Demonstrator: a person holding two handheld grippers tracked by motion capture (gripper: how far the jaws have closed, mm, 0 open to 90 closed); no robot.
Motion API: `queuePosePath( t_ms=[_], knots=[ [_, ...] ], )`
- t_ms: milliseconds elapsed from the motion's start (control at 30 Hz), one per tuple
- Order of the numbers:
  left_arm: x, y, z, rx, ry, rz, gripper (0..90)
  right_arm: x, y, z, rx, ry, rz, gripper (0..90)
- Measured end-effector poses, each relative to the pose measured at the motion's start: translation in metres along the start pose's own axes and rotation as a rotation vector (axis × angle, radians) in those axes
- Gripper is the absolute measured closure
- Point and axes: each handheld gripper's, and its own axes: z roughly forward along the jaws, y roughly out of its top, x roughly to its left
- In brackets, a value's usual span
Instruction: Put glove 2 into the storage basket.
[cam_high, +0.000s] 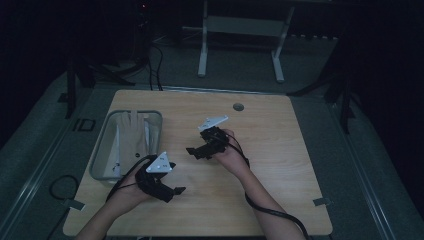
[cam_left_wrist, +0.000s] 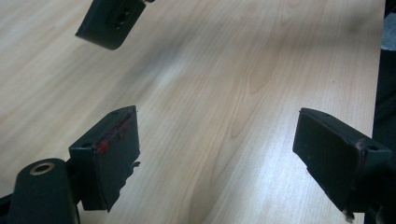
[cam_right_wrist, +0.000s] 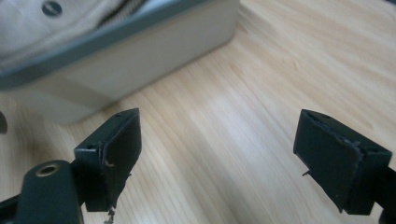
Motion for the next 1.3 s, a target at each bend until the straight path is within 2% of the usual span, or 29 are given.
queuePosePath(
  t_ms=[167, 233, 600, 800, 967, 1133, 1300],
  knots=[
    [-0.004, -0.002, 0.01, -0.01, -0.028, 0.003, 14.8, -0.006, -0.022, -0.006, -0.01, -0.037, 0.015, 14.0],
    [-0.004, -0.002, 0.011, -0.01, -0.029, 0.007, 14.8, -0.009, -0.032, -0.009, -0.011, -0.035, 0.029, 14.0],
    [-0.014, -0.009, 0.04, 0.029, -0.086, 0.009, 14.8, -0.015, -0.073, -0.021, 0.016, -0.055, 0.024, 13.2],
    [-0.017, -0.014, 0.053, 0.05, -0.109, 0.012, 14.8, -0.016, -0.088, -0.023, 0.029, -0.049, 0.022, 12.9],
    [-0.017, -0.017, 0.062, 0.052, -0.126, -0.003, 14.8, -0.016, -0.098, -0.025, 0.037, -0.053, 0.021, 12.9],
    [-0.019, -0.017, 0.068, 0.056, -0.146, -0.006, 14.8, -0.015, -0.104, -0.032, 0.029, -0.076, -0.008, 12.9],
    [-0.021, -0.016, 0.071, 0.059, -0.151, 0.0, 14.8, -0.013, -0.113, -0.04, 0.027, -0.082, -0.018, 13.0]
  ],
)
